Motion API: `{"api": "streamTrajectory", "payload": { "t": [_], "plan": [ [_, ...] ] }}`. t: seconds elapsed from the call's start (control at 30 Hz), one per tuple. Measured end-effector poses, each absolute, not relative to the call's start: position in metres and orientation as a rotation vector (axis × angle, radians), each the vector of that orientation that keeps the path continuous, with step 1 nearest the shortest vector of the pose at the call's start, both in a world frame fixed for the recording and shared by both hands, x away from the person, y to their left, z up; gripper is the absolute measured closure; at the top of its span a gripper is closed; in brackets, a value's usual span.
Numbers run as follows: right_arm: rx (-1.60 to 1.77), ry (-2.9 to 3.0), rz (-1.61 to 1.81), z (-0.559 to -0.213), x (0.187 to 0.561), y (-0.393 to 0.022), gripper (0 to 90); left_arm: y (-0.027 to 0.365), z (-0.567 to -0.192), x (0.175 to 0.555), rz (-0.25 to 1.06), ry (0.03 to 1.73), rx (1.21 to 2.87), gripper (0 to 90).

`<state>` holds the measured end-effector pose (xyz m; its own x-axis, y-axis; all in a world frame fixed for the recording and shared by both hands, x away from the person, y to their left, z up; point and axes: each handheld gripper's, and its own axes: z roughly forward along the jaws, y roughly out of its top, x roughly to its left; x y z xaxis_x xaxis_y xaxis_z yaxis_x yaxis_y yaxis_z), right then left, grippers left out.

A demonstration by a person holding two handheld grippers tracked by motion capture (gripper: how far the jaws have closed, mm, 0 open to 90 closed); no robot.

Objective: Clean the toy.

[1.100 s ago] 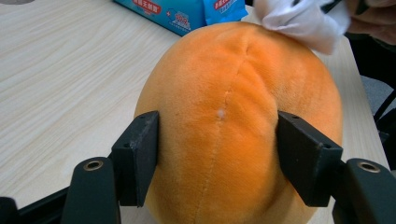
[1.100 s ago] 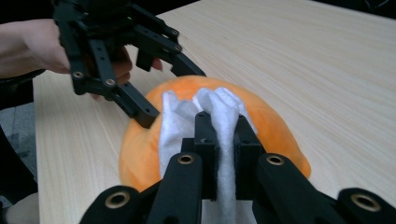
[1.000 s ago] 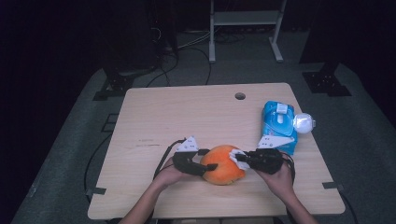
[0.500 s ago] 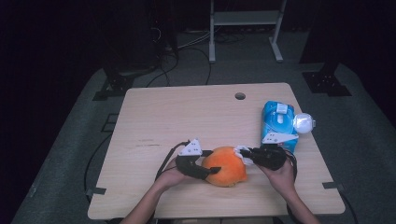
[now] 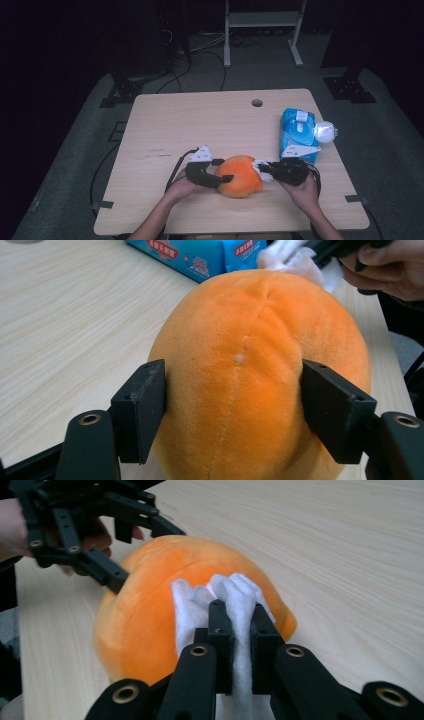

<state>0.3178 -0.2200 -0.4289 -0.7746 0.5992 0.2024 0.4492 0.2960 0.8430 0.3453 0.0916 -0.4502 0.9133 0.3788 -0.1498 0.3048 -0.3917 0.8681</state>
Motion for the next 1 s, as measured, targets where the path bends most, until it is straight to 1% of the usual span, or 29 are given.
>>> {"api": "streamTrajectory", "payload": {
  "t": [0.1,0.23,0.33,0.4,0.43,0.53,0.57,0.6,0.63,0.73,0.77,0.87,0.93,0.97,1.0],
  "plan": [
    [0.928,2.415,1.511,-0.424,0.312,-0.213,82.9,0.091,-0.450,0.345,0.098,0.500,2.010,29.5],
    [0.763,2.459,1.563,-0.415,0.299,-0.197,83.0,0.093,-0.451,0.347,0.083,0.537,2.002,29.1],
    [0.767,2.460,1.550,-0.416,0.300,-0.197,83.0,0.092,-0.450,0.346,0.090,0.529,2.005,29.3],
    [0.812,2.447,1.545,-0.418,0.303,-0.202,83.0,0.091,-0.449,0.344,0.096,0.502,2.007,30.0],
    [0.867,2.432,1.546,-0.421,0.308,-0.208,83.0,0.088,-0.448,0.341,0.108,0.458,2.011,30.2],
    [0.913,2.422,1.530,-0.424,0.313,-0.212,83.0,0.086,-0.447,0.338,0.116,0.425,2.018,30.2],
    [0.955,2.412,1.524,-0.427,0.317,-0.215,83.0,0.082,-0.445,0.334,0.121,0.391,2.027,29.4],
    [0.955,2.412,1.524,-0.427,0.317,-0.215,83.0,0.082,-0.445,0.334,0.121,0.391,2.027,28.9],
    [0.984,2.397,1.516,-0.428,0.321,-0.219,83.0,0.078,-0.443,0.330,0.131,0.347,2.035,28.2],
    [1.003,2.381,1.516,-0.430,0.325,-0.221,83.0,0.075,-0.441,0.326,0.128,0.308,2.043,26.1],
    [1.030,2.371,1.528,-0.431,0.326,-0.223,83.0,0.072,-0.440,0.323,0.144,0.305,2.053,25.4],
    [1.015,2.366,1.530,-0.428,0.325,-0.221,83.0,0.069,-0.440,0.322,0.153,0.313,2.058,25.4],
    [0.975,2.365,1.551,-0.422,0.321,-0.215,83.0,0.067,-0.439,0.321,0.161,0.315,2.065,24.8],
    [0.915,2.377,1.549,-0.416,0.315,-0.204,83.0,0.065,-0.439,0.319,0.171,0.307,2.071,24.5],
    [0.915,2.377,1.549,-0.416,0.315,-0.204,83.0,0.065,-0.439,0.319,0.171,0.307,2.071,24.2]
  ]
}}
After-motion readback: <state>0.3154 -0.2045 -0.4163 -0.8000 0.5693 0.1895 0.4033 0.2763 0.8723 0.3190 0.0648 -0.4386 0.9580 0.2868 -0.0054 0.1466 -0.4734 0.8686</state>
